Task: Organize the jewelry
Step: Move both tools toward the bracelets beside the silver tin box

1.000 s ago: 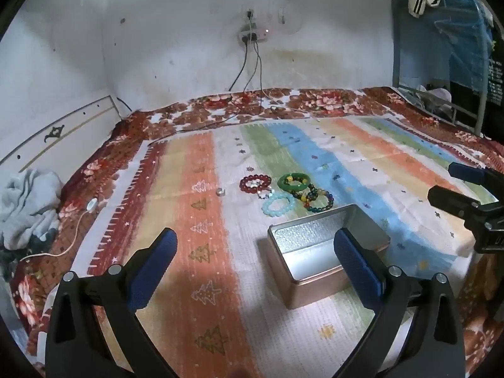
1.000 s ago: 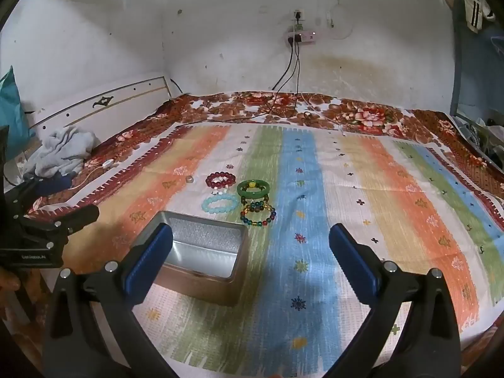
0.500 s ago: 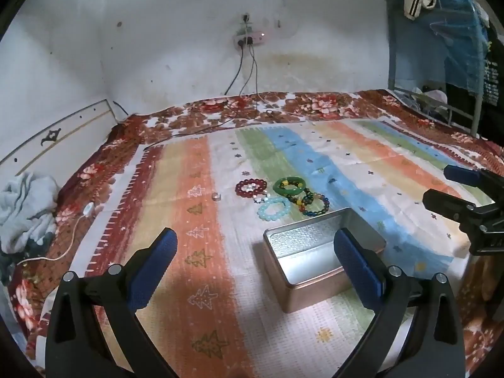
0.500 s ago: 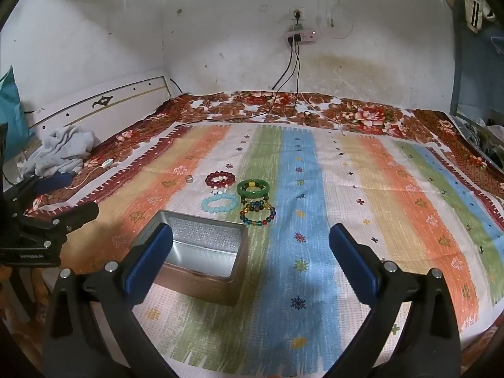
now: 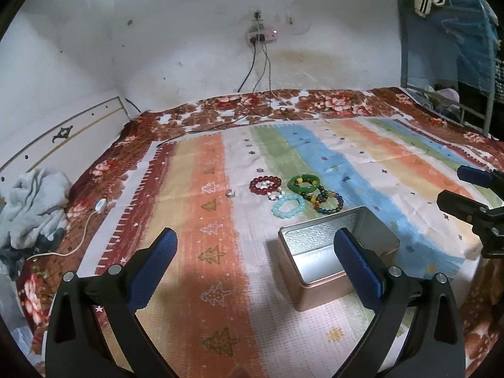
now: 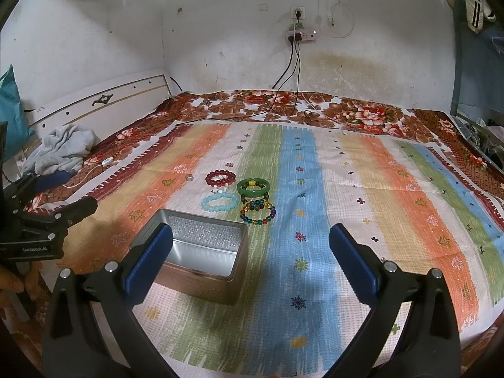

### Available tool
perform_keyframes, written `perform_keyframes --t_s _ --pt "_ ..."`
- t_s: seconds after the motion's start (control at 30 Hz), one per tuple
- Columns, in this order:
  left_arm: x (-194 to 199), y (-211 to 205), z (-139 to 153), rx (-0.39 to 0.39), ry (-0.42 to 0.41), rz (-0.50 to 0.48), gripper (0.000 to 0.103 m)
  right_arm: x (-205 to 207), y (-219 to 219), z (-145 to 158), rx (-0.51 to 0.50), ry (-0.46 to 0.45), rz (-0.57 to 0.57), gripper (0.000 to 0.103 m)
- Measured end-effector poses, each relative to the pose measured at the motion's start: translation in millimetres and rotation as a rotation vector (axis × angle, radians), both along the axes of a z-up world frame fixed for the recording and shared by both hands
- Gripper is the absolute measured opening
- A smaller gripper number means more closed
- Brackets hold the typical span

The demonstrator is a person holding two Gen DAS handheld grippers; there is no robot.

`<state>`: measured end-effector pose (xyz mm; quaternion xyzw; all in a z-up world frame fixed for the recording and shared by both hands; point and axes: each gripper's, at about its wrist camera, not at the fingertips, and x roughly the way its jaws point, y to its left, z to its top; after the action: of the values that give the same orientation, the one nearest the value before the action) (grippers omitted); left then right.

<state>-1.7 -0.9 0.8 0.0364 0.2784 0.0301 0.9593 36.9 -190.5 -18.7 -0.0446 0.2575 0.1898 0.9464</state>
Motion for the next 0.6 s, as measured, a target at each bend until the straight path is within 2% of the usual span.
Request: perform_keyframes --t_s 0.6 --pt "4 1 -1 -0.045 0.032 -0.019 0.098 1 -1 -7 -0.016 0.006 -0.009 0.098"
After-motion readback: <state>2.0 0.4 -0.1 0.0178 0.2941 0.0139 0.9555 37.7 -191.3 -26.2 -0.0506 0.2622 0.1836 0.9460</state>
